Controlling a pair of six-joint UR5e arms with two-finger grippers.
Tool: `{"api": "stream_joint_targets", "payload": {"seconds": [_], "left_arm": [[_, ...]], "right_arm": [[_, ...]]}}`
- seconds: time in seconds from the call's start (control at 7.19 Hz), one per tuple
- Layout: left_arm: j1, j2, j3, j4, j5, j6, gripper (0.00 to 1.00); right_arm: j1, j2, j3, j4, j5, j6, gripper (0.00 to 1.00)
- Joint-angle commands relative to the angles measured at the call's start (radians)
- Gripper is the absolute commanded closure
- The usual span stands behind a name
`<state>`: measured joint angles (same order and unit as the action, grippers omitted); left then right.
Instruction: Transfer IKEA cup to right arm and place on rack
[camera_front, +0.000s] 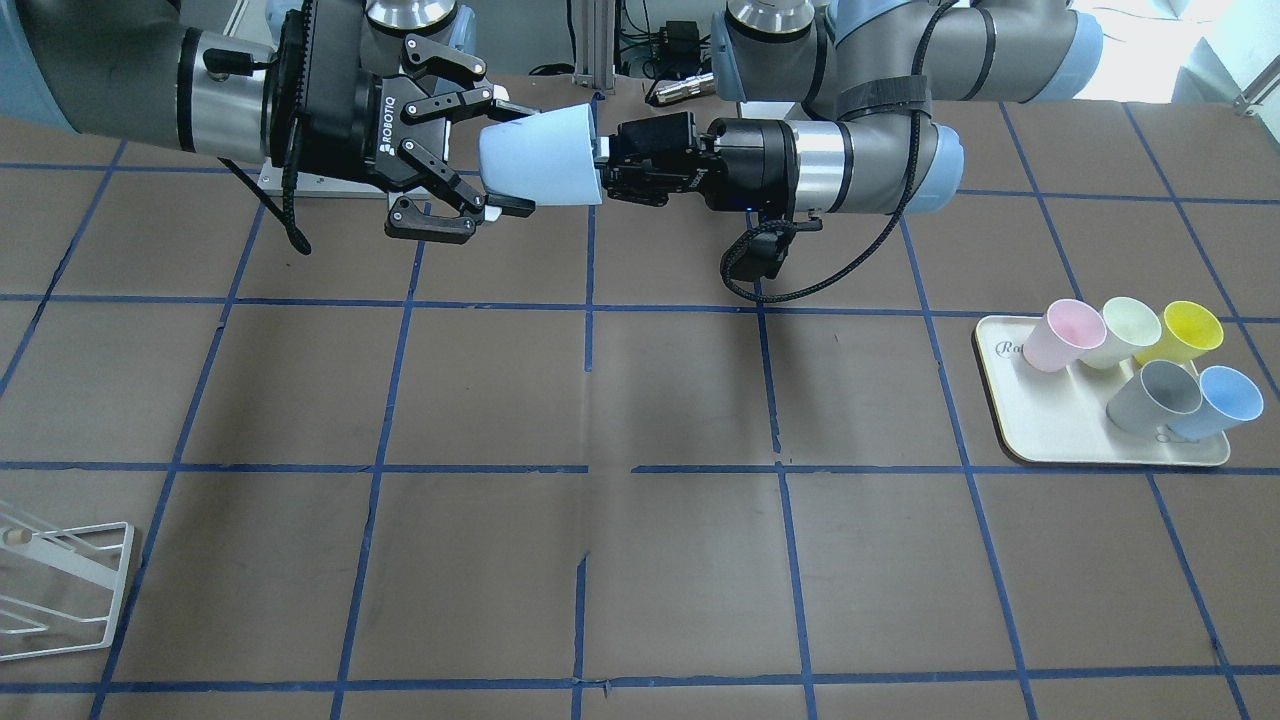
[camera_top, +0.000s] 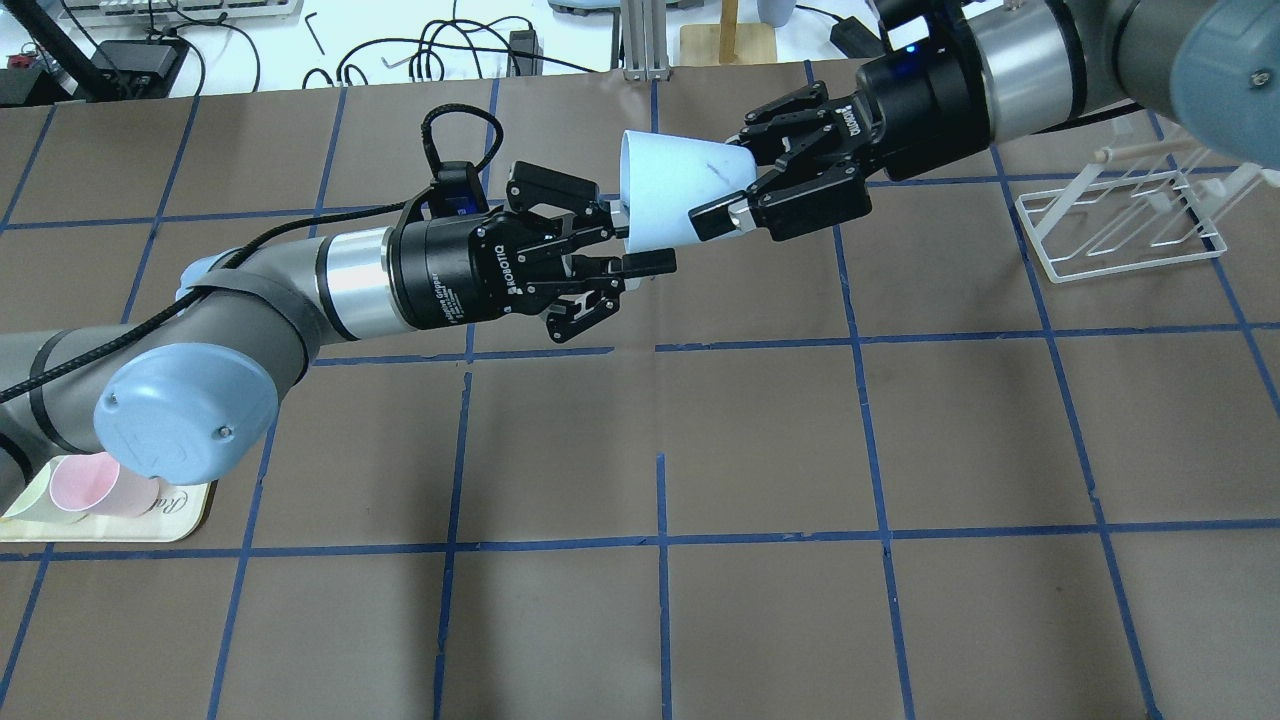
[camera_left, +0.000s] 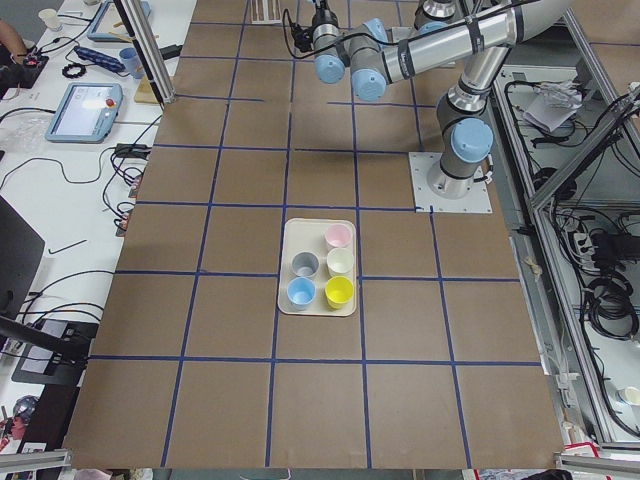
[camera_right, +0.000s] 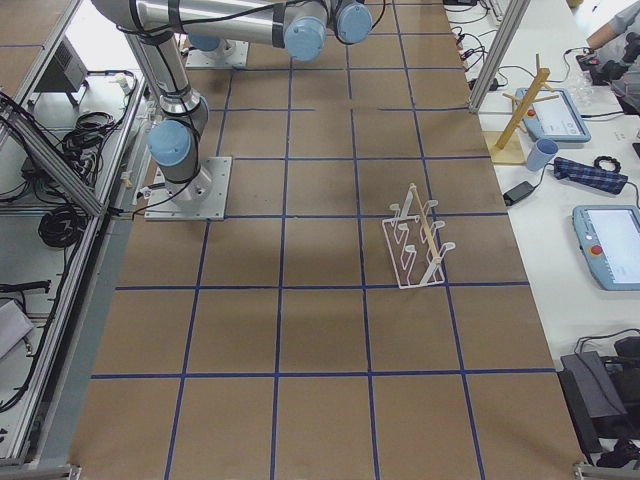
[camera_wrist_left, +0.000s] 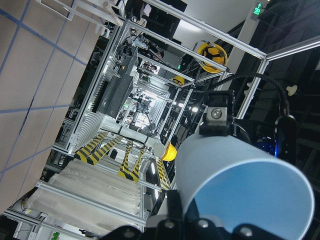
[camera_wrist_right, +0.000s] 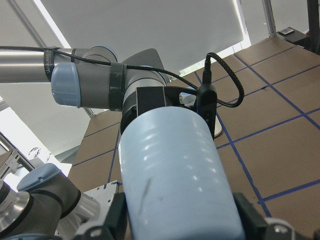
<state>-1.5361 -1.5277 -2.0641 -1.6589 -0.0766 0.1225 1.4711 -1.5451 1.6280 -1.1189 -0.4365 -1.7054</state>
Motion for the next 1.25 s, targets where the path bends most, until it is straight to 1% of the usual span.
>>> {"api": "stream_joint_targets", "payload": {"seconds": [0.0, 0.28, 0.42, 0.56, 0.7, 0.83, 0.97, 1.11], "left_arm": [[0.004, 0.007, 0.002, 0.002, 0.008, -0.038, 0.0], [0.033, 0.006, 0.002, 0.002, 0.012, -0.059, 0.0], [0.071, 0.006, 0.002, 0.001, 0.014, -0.079, 0.0], [0.1, 0.007, 0.005, 0.002, 0.076, -0.096, 0.0], [0.108, 0.018, 0.016, 0.033, 0.169, -0.139, 0.0], [0.116, 0.021, 0.039, 0.132, 0.34, -0.208, 0.0], [0.123, 0.021, 0.071, 0.224, 0.533, -0.284, 0.0], [0.122, 0.018, 0.114, 0.247, 0.664, -0.297, 0.0]], "right_arm": [[0.0, 0.002, 0.001, 0.001, -0.002, -0.002, 0.75], [-0.009, 0.008, 0.0, -0.001, -0.01, -0.003, 0.75], [-0.031, 0.007, 0.0, -0.001, -0.081, -0.005, 0.77], [-0.05, 0.005, 0.0, 0.001, -0.109, -0.003, 0.78], [-0.083, 0.007, -0.002, -0.002, -0.164, -0.003, 0.78], [-0.141, 0.003, -0.014, -0.009, -0.308, -0.003, 0.78], [-0.191, 0.003, -0.029, -0.018, -0.389, -0.014, 0.78], [-0.239, 0.002, -0.072, -0.036, -0.519, 0.0, 0.78]]}}
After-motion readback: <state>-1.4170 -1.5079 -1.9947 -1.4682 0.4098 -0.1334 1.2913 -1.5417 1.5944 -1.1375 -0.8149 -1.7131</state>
